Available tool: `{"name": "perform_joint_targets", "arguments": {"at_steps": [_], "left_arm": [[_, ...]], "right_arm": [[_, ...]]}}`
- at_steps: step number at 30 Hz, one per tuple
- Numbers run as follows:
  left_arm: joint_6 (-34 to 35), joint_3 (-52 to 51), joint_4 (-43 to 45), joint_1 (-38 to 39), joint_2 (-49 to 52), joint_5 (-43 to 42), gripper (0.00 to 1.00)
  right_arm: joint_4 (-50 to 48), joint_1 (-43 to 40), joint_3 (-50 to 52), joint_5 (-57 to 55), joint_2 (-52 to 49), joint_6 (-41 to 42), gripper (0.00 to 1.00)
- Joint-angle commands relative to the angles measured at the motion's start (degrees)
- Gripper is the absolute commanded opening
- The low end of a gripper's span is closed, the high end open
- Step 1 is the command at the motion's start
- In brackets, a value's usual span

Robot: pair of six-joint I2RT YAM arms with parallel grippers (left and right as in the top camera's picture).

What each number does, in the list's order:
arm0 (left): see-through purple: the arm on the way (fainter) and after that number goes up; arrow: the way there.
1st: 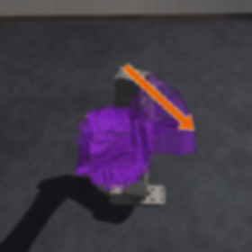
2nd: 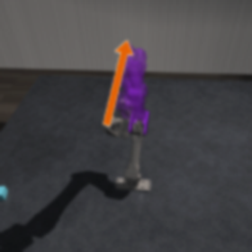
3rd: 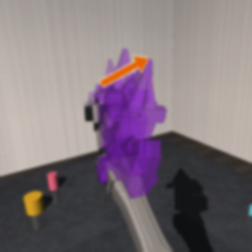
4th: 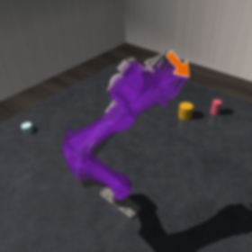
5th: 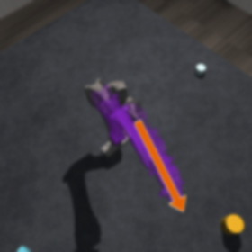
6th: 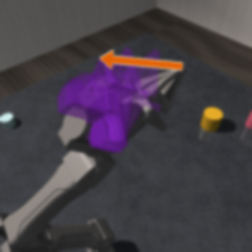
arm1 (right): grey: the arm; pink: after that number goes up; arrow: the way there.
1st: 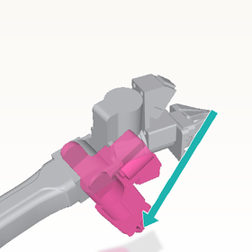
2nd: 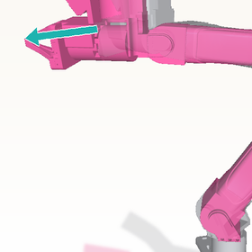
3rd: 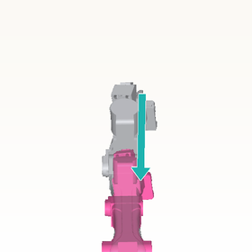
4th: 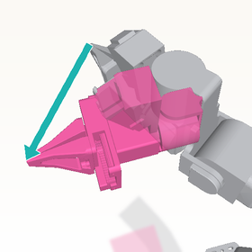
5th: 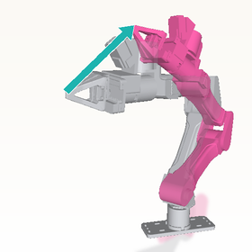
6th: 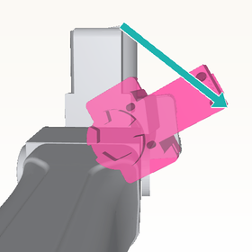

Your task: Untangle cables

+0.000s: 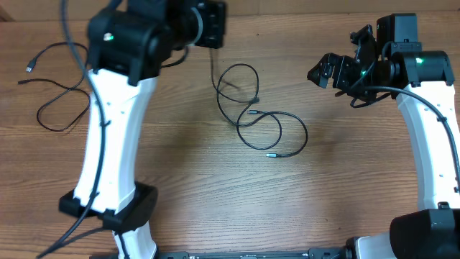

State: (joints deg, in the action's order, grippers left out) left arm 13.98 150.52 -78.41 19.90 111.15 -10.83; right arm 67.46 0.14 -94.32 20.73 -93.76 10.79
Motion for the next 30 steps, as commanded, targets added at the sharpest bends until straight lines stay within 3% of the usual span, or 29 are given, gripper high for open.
{"name": "perform_joint_targets", "arguments": {"at_steps": [1, 11, 25, 30], "left_arm": [[4.6, 0.9, -1.4, -3.8, -7.6, 11.6, 0.04], [7.9, 0.9, -3.3, -12.5, -15.5, 8.3, 0.04], [11.4, 0.9, -7.4, -12.9, -17.2, 5.1, 0.06], [11.4, 0.9, -8.5, -12.9, -17.0, 10.1, 0.04]], "right_arm": [[-1.3, 0.2, 0.2, -0.6, 0.3, 0.3, 1.0], [-4.8, 0.2, 0.2, -0.6, 0.3, 0.3, 1.0], [-4.8, 0.2, 0.2, -0.6, 0.3, 0.3, 1.0], [-4.8, 0.2, 0.2, -0.6, 0.3, 0.3, 1.0]]}}
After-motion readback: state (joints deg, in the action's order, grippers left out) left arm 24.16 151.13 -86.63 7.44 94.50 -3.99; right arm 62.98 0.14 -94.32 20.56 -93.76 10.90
